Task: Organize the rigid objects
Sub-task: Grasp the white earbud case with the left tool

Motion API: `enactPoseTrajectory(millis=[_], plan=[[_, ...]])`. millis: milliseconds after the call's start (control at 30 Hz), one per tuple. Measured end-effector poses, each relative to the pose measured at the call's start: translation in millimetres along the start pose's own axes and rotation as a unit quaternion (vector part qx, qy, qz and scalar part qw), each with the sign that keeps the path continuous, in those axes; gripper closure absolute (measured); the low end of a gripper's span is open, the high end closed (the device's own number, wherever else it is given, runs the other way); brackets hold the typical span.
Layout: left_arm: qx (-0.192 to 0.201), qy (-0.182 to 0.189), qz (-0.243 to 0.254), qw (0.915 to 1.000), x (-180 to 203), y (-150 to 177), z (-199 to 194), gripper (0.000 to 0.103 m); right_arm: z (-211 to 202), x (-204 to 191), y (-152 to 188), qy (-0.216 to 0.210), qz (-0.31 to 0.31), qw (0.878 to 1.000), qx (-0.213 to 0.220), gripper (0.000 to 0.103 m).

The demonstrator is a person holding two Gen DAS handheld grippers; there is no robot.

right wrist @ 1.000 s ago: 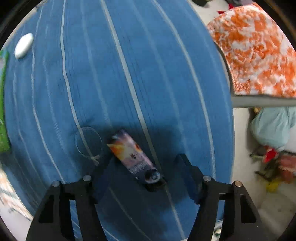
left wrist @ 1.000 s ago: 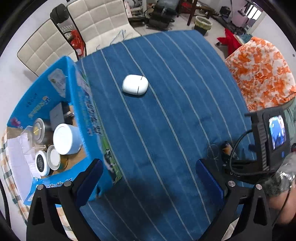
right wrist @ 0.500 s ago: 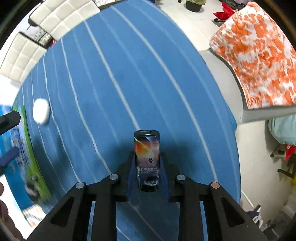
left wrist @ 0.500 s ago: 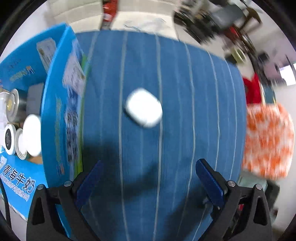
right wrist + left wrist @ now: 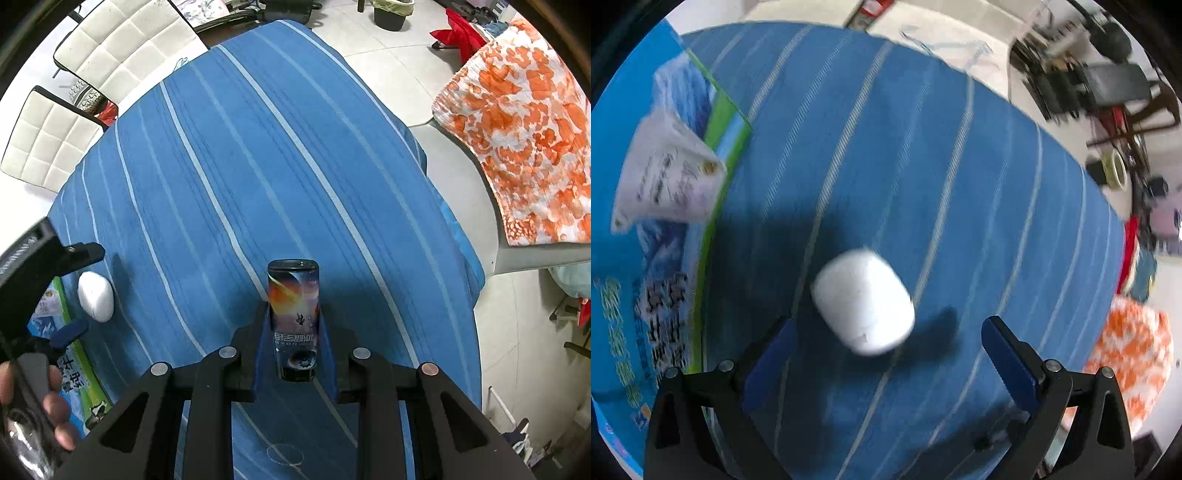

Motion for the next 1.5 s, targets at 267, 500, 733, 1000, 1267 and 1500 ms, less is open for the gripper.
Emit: enactPoseTrajectory(millis=[267, 500, 733, 1000, 1267, 1500], plan=[[0.004, -0.070, 0.030, 0.9970, 7, -11, 17, 0.020, 8, -12, -7, 0.007, -0.014, 1.000, 0.001, 0.076], [0.040, -0.074, 0.105, 0.9908, 37, -3, 14, 0.056, 1, -17, -1, 0.013, -0.041, 0.999, 0.011, 0.076], [0.029, -0.054, 0.213, 0.9751, 46, 44, 19, 0.056, -5, -3, 26, 0.021, -0.061, 0.998, 0.015, 0.076], [0.024, -0.027, 0.239, 0.9704, 40, 87, 12, 0.060, -6, 11, 44, 0.014, -0.043, 0.999, 0.014, 0.076], [0.013, 0.001, 0.234, 0.9720, 26, 99, 5, 0.061, -8, 17, 57, 0.026, -0.031, 0.999, 0.017, 0.076], [-0.039, -0.024, 0.259, 0.9648, 29, 110, 24, 0.037, -10, 18, 66, 0.023, -0.019, 0.999, 0.020, 0.076]])
Point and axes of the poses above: each gripper's, at about its wrist camera, not at the fingertips, and z roughly the way its jaws point, x to its right, y to its underside, the point moved 6 cm from there along z, roughly the way its jaws point, and after that the axes turned 9 degrees about z, right-handed, at the moved point
